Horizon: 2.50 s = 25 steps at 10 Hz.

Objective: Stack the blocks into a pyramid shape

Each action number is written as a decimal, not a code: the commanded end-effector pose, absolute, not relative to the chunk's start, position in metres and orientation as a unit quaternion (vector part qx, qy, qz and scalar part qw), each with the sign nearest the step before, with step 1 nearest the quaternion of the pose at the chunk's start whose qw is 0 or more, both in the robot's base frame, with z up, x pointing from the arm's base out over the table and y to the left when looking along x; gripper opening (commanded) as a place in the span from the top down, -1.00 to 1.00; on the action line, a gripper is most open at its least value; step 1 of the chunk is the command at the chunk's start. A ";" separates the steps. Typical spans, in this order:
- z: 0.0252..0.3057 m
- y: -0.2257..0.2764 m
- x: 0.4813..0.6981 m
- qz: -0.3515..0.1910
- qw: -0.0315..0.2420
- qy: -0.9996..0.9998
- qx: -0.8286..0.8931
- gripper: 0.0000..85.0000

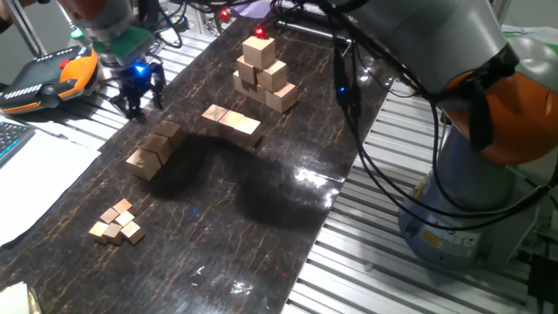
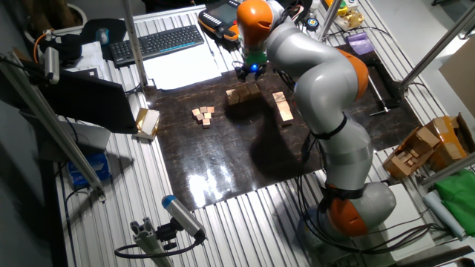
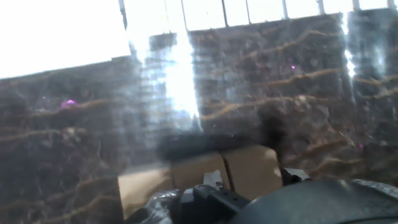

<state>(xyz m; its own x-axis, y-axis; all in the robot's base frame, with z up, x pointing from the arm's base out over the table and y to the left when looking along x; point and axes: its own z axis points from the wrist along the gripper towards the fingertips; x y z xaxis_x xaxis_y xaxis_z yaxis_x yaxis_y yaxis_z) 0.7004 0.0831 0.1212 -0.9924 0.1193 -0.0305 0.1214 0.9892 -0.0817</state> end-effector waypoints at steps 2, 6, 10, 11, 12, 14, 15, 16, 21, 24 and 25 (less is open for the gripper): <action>0.119 0.084 0.707 -0.039 0.021 0.997 0.064 -0.46; 0.110 0.082 0.718 -0.056 0.033 0.996 0.058 -0.47; 0.094 0.071 0.725 -0.060 0.028 0.997 0.039 -0.55; 0.092 0.071 0.726 -0.060 0.026 0.997 0.039 -0.55; 0.089 0.070 0.726 -0.058 0.023 0.997 0.039 -0.55; 0.079 0.067 0.727 -0.056 0.030 0.997 0.036 -0.55; 0.077 0.067 0.727 -0.053 0.030 0.997 0.037 -0.55; 0.076 0.068 0.727 -0.053 0.031 0.997 0.036 -0.55; 0.061 0.062 0.727 -0.059 0.036 0.997 0.021 -0.55; 0.056 0.063 0.723 -0.055 0.026 0.998 0.016 -0.51; 0.054 0.061 0.722 -0.053 0.026 0.998 0.014 -0.51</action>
<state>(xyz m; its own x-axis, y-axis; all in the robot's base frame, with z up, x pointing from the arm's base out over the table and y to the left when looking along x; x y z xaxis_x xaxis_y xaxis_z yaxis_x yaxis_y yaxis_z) 0.7220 0.0619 0.0543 -0.9983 0.0251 -0.0533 0.0307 0.9939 -0.1057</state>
